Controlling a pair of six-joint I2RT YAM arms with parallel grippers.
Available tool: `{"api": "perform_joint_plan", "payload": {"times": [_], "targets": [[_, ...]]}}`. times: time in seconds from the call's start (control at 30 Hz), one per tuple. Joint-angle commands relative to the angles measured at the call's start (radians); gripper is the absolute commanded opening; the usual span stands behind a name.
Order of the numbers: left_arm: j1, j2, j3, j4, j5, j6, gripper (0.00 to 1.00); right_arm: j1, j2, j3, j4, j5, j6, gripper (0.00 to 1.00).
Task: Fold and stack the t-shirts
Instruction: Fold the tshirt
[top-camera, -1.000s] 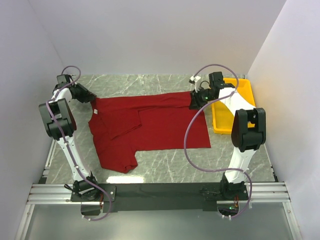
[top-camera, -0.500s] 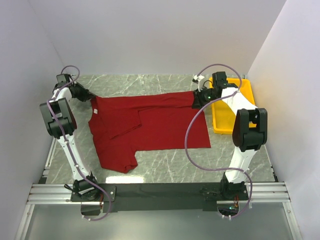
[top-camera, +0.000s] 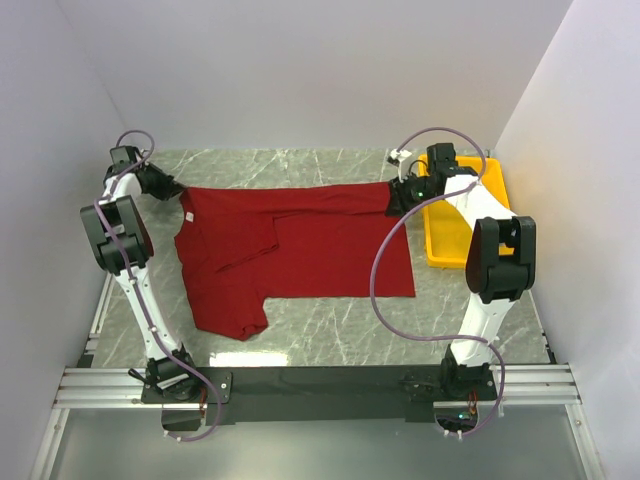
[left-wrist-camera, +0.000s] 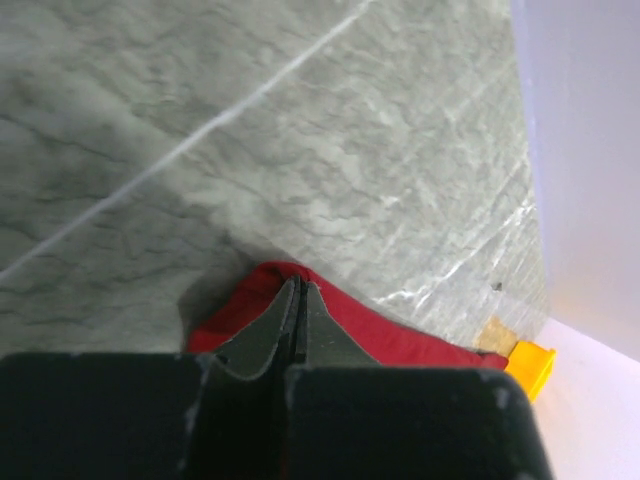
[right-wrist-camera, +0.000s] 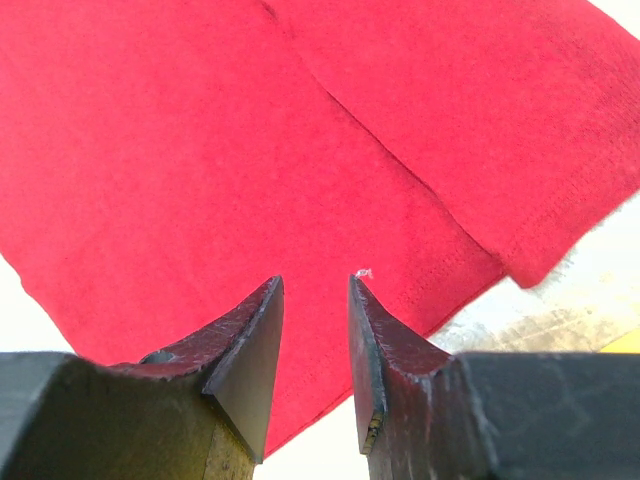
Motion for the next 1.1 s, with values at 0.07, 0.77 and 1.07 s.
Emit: {"api": "perform_joint_plan", "payload": {"times": [0.07, 0.77, 1.07], "targets": [[0.026, 0.010, 0.081, -0.006, -0.046, -0.008, 0.04, -0.013, -0.038, 0.039, 0.036, 0.028, 0.015, 0.40], [0.043, -0.797, -0.667, -0.003, -0.108, 0.248, 0.48, 0.025, -0.255, -0.172, -0.177, 0.027, -0.583, 0.61], [0.155, -1.152, -1.123, -0.075, -0.011, 0.089, 0.65, 0.088, -0.431, -0.447, -0.262, 0.143, -0.829, 0.65]]}}
